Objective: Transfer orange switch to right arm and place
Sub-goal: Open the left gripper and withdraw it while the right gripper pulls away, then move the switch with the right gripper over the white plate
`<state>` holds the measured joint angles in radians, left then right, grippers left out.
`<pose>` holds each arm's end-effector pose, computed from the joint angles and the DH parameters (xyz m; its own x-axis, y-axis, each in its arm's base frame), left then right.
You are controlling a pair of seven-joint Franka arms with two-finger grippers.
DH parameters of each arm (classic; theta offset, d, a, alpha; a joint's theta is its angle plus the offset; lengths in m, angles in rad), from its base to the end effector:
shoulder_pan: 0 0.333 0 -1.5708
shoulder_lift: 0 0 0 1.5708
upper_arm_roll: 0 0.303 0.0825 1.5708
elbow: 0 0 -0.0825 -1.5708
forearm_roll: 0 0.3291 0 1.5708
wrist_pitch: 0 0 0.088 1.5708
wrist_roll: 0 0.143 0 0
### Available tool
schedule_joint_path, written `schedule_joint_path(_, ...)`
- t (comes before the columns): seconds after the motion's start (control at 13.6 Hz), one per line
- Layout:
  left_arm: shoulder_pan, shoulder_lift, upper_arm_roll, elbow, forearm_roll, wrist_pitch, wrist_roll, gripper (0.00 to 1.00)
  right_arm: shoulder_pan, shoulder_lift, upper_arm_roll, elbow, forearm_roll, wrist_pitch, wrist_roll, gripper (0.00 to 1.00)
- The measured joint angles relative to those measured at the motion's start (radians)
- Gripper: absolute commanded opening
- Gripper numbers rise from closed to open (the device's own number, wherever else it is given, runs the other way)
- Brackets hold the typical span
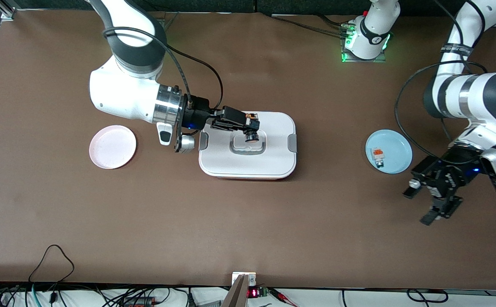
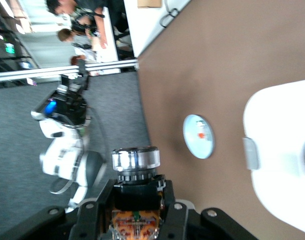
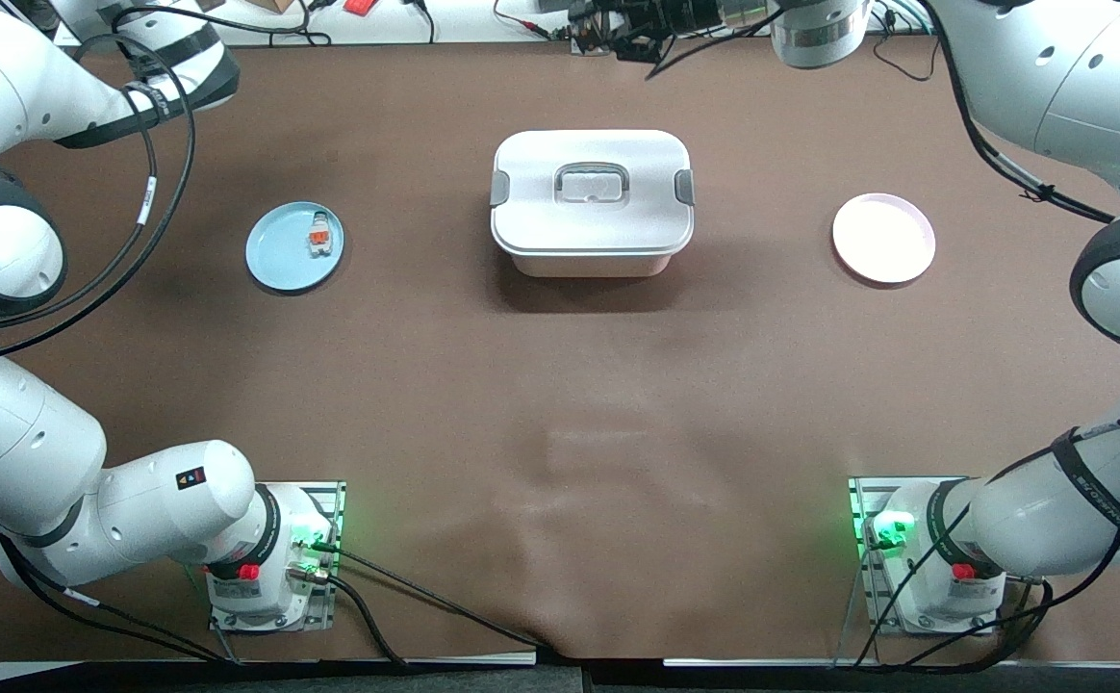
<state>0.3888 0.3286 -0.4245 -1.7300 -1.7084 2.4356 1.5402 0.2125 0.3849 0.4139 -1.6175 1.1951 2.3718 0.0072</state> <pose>0.6502 -0.0192 0.4573 0.4605 0.2680 0.8462 -0.5317 -0.6801 0.5047 0.5399 0.3860 0.4629 0.9827 -0.1251 -0.1368 -0.1759 -0.3971 -0.9008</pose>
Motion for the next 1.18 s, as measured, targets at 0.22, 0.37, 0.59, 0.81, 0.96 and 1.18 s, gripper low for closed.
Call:
schedule_joint_path(0.22, 0.042, -0.056, 0.040, -0.003, 0.313, 0.009, -0.180, 0.99, -0.008, 0.000, -0.004, -0.028, -0.136, -0.005, -0.001, 0.33)
schedule_joint_path(0.37, 0.058, -0.115, 0.061, -0.002, 0.559, 0.003, -0.403, 0.99, -0.041, 0.000, -0.014, -0.035, -0.275, -0.056, -0.001, 0.33)
schedule_joint_path(0.59, 0.056, -0.208, 0.067, -0.009, 0.808, -0.003, -0.700, 0.99, -0.114, -0.001, -0.045, -0.035, -0.577, -0.233, -0.002, 0.33)
schedule_joint_path(0.81, 0.050, -0.260, 0.072, -0.027, 0.977, -0.048, -0.936, 0.99, -0.133, -0.004, -0.115, -0.034, -0.834, -0.402, -0.004, 0.33)
schedule_joint_path(0.96, 0.026, -0.285, 0.106, -0.029, 1.099, -0.119, -1.072, 0.99, -0.138, -0.004, -0.160, -0.034, -1.008, -0.501, -0.012, 0.33)
schedule_joint_path(1.18, -0.004, -0.328, 0.171, -0.029, 1.267, -0.269, -1.187, 0.99, -0.184, -0.004, -0.190, -0.039, -1.175, -0.597, -0.126, 0.33)
